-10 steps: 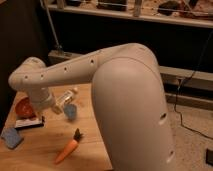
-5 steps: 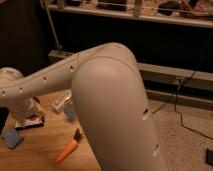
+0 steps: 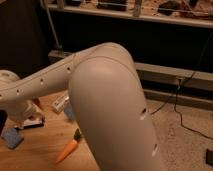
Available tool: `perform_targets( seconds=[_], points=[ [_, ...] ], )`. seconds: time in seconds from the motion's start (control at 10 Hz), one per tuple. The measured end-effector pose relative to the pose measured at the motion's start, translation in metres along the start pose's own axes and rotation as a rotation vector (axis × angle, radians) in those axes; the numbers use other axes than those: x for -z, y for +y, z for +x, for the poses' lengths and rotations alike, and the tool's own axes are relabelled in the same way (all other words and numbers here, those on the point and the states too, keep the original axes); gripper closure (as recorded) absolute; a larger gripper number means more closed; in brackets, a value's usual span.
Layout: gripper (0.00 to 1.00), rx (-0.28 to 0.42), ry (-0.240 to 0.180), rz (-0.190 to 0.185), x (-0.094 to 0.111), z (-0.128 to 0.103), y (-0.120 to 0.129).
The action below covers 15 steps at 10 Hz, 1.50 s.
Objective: Place the white sponge in the ceramic bowl
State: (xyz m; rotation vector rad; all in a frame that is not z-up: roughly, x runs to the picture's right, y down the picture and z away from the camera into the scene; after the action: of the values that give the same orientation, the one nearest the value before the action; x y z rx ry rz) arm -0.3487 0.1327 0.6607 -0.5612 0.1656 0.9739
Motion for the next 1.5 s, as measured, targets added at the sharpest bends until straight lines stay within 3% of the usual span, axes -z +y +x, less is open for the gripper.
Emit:
perform_targets(
  seconds=[0.1, 0.2, 0.4, 0.6, 1.0, 1.5],
  points=[
    [0.35, -0.023, -0.019, 0.001, -0.001, 0.000, -0.003],
    [0.35, -0.043, -0.065, -0.018, -0.002, -0.004, 0.004],
    [0.35, -0.046, -0.143, -0.073, -0.005, -0.017, 0.029],
    [0.35, -0.032, -0.180, -0.115, -0.013, -0.022, 0.049],
    [0.35, 0.054, -0.161, -0.154, -0.040, -0.025, 0.083],
    [0.35, 0.187, -0.102, -0.127, -0.071, -0.035, 0.121]
  ],
)
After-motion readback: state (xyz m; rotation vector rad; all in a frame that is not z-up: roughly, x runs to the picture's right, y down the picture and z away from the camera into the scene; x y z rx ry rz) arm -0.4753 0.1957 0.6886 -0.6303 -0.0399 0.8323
